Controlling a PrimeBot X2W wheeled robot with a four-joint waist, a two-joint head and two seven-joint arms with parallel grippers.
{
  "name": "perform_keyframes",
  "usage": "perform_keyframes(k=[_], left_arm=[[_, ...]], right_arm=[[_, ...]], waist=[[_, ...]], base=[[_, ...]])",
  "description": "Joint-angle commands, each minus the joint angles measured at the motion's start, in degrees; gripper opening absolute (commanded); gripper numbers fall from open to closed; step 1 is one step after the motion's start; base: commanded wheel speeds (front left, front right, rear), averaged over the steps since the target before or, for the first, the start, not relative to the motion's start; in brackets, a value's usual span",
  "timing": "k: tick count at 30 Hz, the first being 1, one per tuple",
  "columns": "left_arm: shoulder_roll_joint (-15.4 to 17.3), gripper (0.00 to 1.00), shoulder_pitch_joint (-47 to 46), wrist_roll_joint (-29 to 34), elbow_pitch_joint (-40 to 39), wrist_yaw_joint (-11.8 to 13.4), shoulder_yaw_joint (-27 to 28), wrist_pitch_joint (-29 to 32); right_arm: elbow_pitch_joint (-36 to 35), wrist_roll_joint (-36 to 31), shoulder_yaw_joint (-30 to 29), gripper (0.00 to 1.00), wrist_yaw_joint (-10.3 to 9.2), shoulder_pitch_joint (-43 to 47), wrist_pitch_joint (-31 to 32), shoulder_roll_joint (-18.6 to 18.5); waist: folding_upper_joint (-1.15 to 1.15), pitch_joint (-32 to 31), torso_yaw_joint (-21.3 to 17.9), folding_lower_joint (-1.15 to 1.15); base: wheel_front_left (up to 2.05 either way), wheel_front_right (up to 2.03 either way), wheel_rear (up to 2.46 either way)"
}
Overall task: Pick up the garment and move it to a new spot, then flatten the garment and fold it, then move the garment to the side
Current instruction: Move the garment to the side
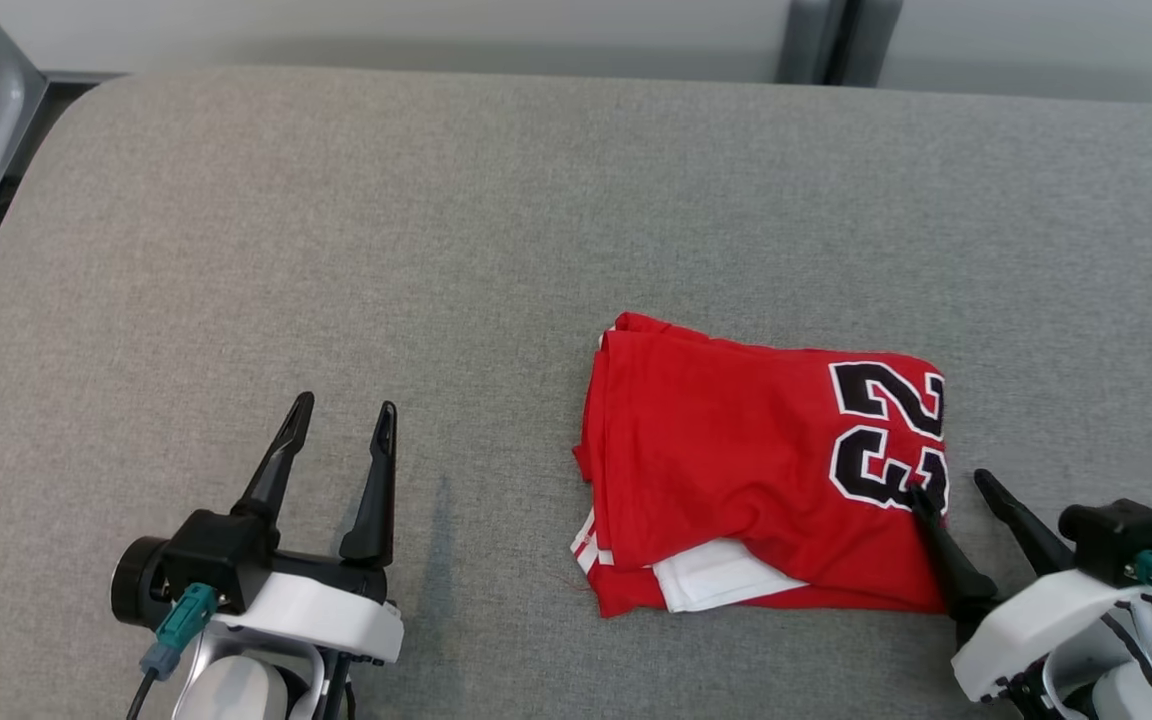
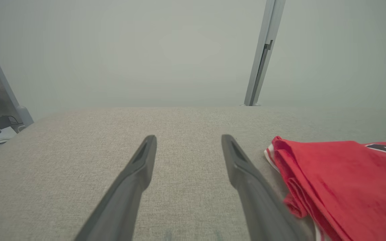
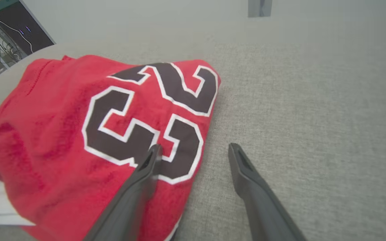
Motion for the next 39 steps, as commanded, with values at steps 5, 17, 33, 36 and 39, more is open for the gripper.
perform_keyframes(k=[5,17,33,36,39], left_arm=[[-0.3,1.0,-2.23,-0.33,1.01,-0.31,-0.32,-0.55],[-0.6,1.0,-2.16,0.07,0.73,-0.06,0.68,-0.65],[0.56,1.0,-1.61,1.04,-0.6,-0.19,1.74,-0.66],[0.82,1.0,-2.19,1.18,-0.94,-0.2,1.53,-0.66],[0.98,1.0,-2.94,1.42,-1.2,-0.23,1.16,-0.66]], right_arm=[[4.96,3.73,4.64,1.0,0.01,-3.42,3.27,-1.53],[6.55,10.3,12.75,0.0,0.0,-5.78,4.64,-5.67],[5.07,11.93,11.12,0.0,0.0,-4.78,0.93,-14.43],[4.33,12.17,10.03,0.0,0.0,-5.22,0.65,-15.06],[3.61,12.05,9.41,0.0,0.0,-6.47,0.49,-15.37]], waist=[[0.0,2.01,1.07,0.0],[0.0,1.7,0.0,0.0],[0.0,0.14,-10.67,0.0],[0.0,0.79,-12.47,0.0],[0.0,1.71,-13.8,0.0]], base=[[0.0,0.0,0.0],[0.0,0.0,0.0],[0.0,0.0,0.0],[0.0,0.0,0.0],[0.0,0.0,0.0]])
